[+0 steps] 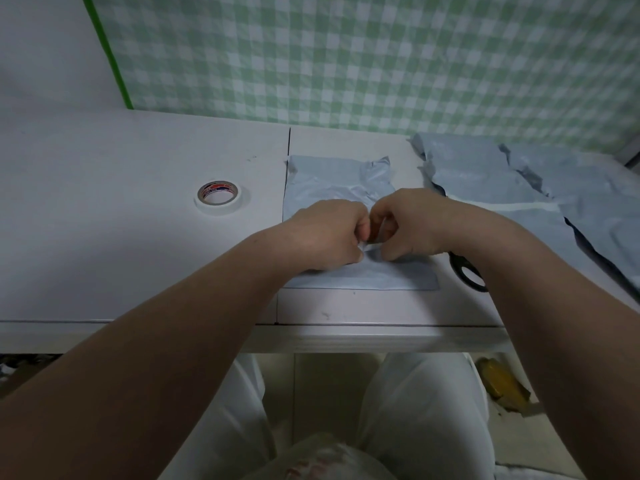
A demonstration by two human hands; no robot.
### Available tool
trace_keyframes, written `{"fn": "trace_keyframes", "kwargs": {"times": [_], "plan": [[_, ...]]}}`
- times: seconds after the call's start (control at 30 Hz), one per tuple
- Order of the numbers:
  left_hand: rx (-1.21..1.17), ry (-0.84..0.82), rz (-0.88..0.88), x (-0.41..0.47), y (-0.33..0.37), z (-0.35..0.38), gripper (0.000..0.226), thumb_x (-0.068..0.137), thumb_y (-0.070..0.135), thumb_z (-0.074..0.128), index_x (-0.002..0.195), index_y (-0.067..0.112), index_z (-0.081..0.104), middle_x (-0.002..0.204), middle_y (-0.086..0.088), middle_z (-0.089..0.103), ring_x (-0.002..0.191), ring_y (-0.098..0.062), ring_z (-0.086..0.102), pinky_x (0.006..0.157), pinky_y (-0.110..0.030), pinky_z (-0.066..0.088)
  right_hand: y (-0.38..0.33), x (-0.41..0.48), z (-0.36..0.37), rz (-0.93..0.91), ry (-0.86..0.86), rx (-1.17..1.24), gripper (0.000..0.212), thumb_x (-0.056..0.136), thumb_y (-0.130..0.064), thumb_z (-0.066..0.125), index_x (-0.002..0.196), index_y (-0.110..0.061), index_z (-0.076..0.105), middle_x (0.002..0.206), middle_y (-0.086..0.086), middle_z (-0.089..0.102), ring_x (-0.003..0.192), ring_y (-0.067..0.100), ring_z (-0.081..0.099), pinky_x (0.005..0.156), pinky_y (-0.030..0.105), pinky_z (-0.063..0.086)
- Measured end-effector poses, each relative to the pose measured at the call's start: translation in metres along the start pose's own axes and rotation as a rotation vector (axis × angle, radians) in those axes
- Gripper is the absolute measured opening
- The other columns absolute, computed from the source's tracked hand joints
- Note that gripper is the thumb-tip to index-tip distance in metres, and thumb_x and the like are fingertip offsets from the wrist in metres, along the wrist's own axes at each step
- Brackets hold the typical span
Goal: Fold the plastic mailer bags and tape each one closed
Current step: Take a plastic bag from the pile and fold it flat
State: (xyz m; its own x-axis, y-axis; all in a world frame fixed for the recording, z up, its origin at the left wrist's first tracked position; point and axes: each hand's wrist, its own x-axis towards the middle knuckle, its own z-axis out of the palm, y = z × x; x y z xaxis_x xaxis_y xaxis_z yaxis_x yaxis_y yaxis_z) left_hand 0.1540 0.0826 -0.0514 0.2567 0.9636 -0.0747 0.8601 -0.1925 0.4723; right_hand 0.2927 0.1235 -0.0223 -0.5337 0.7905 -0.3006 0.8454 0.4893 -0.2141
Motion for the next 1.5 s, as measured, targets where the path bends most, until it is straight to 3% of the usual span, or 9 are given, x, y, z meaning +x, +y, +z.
{"fn": "trace_keyframes", "kwargs": {"times": [0.07,0.17,0.33,0.73,0.9,1.07,1.27,1.37,1.5], "plan": [[0.005,0.005,0.001,0.001,-0.001,0.000,0.019,0.084,0.021,0.064,0.099,0.025,0.053,0.089,0.008,0.049,0.087,-0.014,0.048,0.077,-0.027,0.039,0.000,-0.001,0.000,-0.008,0.006,0.005,0.008,0.073,-0.015,0.071,0.075,-0.018,0.063,0.062,-0.010,0.052,0.058,0.005,0.047,0.054,0.018,0.036],[0.035,0.009,0.027,0.001,-0.003,0.001,0.022,0.085,0.021,0.062,0.107,0.020,0.060,0.092,0.008,0.046,0.089,-0.010,0.044,0.075,-0.021,0.033,0.001,-0.003,0.001,-0.011,0.014,0.038,0.021,0.073,-0.016,0.073,0.062,-0.025,0.058,0.059,-0.011,0.053,0.056,0.005,0.047,0.053,0.017,0.035],[0.013,0.005,0.065,0.000,-0.001,0.001,0.010,0.085,0.014,0.061,0.086,0.022,0.057,0.087,0.010,0.053,0.088,-0.009,0.050,0.070,-0.020,0.034,0.003,-0.005,0.001,-0.009,0.010,0.047,0.020,0.073,-0.015,0.071,0.061,-0.021,0.057,0.058,-0.008,0.053,0.055,0.006,0.047,0.052,0.019,0.036],[-0.016,0.031,0.084,-0.001,-0.002,0.003,0.015,0.085,0.013,0.061,0.088,0.020,0.048,0.095,0.005,0.055,0.090,-0.013,0.049,0.072,-0.023,0.035,0.008,-0.005,-0.002,0.000,0.006,0.122,0.025,0.073,-0.009,0.069,0.063,-0.028,0.057,0.041,-0.020,0.050,0.043,-0.006,0.047,0.044,0.009,0.032],[-0.034,0.058,0.093,-0.002,-0.006,0.007,0.020,0.083,0.013,0.062,0.083,0.021,0.044,0.092,0.004,0.055,0.088,-0.014,0.050,0.073,-0.024,0.037,0.008,-0.004,0.001,-0.024,0.021,0.109,0.023,0.073,-0.010,0.070,0.062,-0.025,0.056,0.059,-0.012,0.050,0.056,0.003,0.046,0.053,0.016,0.034],[-0.063,0.076,0.140,-0.004,-0.005,0.008,0.035,0.081,0.008,0.063,0.070,0.029,0.036,0.085,0.006,0.049,0.085,-0.014,0.047,0.076,-0.027,0.039,0.008,-0.005,0.000,-0.034,0.005,0.071,0.024,0.075,-0.011,0.068,0.063,-0.024,0.053,0.060,-0.011,0.048,0.056,0.005,0.043,0.052,0.017,0.031],[-0.099,0.118,0.168,-0.008,-0.007,0.011,0.021,0.084,0.013,0.063,0.078,0.032,0.057,0.096,0.003,0.044,0.096,-0.014,0.046,0.087,-0.027,0.038,0.008,-0.002,0.000,-0.049,0.002,0.075,0.021,0.077,-0.012,0.069,0.064,-0.021,0.055,0.058,-0.009,0.048,0.055,0.005,0.043,0.052,0.016,0.032],[0.024,0.217,0.186,-0.012,-0.007,0.015,0.016,0.086,0.021,0.064,0.084,0.037,0.066,0.094,0.010,0.036,0.097,-0.011,0.036,0.091,-0.030,0.031,0.007,0.000,0.000,-0.050,-0.005,0.078,0.015,0.076,-0.012,0.068,0.068,-0.020,0.058,0.062,-0.008,0.052,0.060,0.006,0.047,0.055,0.019,0.035],[0.230,0.419,0.360,-0.016,-0.009,0.023,0.014,0.082,0.027,0.064,0.084,0.037,0.073,0.085,0.008,0.037,0.084,-0.015,0.036,0.070,-0.026,0.014,0.007,0.002,0.000,-0.051,0.003,0.094,0.021,0.075,-0.013,0.071,0.066,-0.023,0.055,0.063,-0.009,0.051,0.059,0.004,0.046,0.054,0.017,0.034]]}}
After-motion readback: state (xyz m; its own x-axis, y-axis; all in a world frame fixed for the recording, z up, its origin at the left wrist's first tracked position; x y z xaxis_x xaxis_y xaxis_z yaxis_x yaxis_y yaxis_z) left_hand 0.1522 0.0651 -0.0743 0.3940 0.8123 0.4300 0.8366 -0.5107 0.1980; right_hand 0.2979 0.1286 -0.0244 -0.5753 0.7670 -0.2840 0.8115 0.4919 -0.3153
